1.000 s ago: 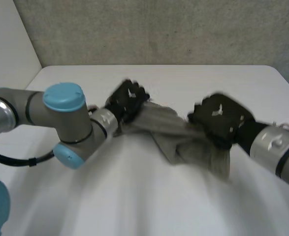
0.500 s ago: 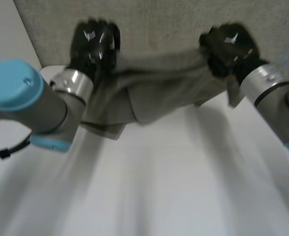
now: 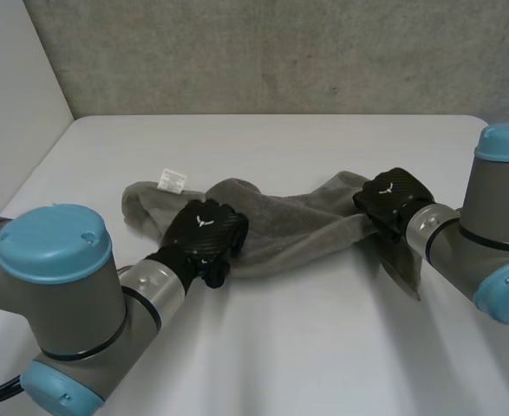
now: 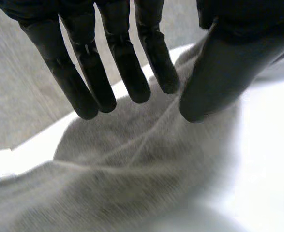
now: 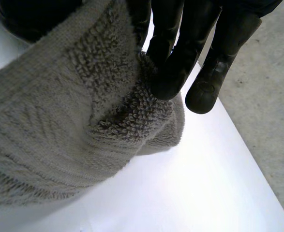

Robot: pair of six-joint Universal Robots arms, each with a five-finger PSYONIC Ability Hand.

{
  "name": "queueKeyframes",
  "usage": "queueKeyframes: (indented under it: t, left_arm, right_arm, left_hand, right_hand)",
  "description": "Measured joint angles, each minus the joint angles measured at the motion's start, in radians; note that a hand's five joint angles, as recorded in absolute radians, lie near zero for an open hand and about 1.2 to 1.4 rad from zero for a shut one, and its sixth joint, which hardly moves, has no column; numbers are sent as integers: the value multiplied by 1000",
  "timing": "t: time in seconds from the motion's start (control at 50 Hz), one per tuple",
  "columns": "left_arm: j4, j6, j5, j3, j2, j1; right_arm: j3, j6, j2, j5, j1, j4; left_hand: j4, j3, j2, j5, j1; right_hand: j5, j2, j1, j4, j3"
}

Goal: Fold the towel.

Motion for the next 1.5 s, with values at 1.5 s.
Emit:
queueKeyframes:
  t: [1.5]
  left_arm:
    - [-273,514,291,646,-539,266]
  right_arm:
    - [98,-22,11,-17,-5,-62]
  left_hand:
    - [-183,-194,-194,-187,-187]
  right_hand:
    - [0,0,0,0,0]
